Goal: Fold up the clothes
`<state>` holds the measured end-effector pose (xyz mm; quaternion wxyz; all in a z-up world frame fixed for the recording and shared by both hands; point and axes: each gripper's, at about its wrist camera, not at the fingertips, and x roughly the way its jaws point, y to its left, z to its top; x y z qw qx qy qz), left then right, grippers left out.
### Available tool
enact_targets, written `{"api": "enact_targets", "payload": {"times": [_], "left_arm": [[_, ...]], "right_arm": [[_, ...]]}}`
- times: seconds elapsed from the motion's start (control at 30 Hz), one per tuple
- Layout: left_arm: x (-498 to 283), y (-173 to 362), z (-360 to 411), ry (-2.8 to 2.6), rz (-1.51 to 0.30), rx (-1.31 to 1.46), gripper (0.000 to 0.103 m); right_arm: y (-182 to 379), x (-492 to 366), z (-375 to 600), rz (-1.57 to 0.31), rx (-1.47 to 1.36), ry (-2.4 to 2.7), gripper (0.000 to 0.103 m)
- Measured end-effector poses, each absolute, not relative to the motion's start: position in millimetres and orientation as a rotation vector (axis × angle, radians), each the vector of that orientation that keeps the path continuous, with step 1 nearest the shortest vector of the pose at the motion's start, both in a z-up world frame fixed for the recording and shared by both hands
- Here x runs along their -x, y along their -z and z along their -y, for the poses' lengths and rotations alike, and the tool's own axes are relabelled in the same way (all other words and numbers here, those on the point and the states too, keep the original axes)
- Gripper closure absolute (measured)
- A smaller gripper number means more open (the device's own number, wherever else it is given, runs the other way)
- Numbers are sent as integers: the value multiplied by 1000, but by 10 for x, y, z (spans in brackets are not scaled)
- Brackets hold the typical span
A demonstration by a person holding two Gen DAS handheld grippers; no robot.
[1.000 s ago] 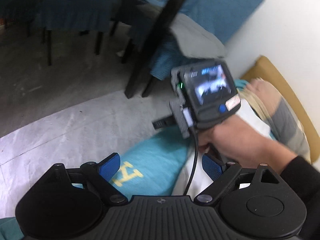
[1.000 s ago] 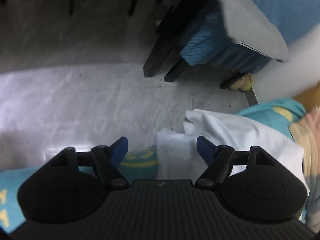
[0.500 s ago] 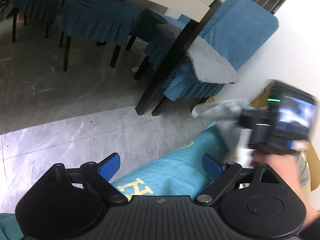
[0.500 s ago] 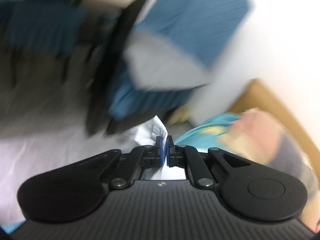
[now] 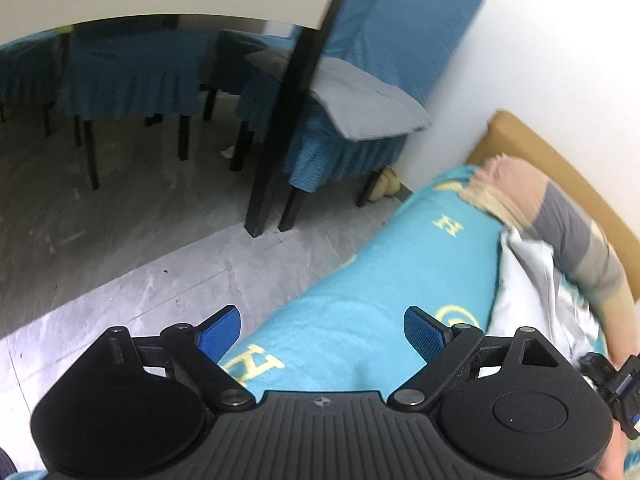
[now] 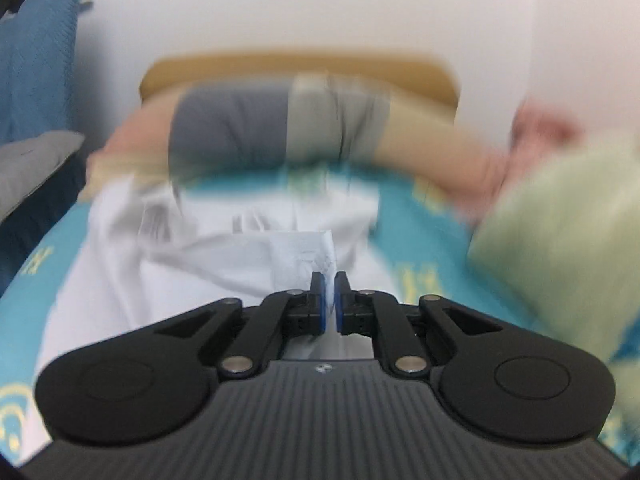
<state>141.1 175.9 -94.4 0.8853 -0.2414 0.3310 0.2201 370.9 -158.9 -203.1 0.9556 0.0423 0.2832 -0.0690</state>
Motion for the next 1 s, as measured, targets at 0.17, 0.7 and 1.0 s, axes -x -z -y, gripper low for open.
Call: {"api": "enact_targets", "payload": {"times": [0.17, 0.7, 1.0], "left_arm": [[-1535, 956, -1484, -404, -704, 387, 13], [-1153, 761, -760, -71, -821, 313, 13], [-1050, 756, -877, 3, -993, 237, 14]], "right_arm": [[2086, -3558, 1646, -570, -172, -1, 27], [1028, -1184, 1918, -556, -233, -187, 19], [1023, -317, 2500, -558, -430, -172, 19]]}}
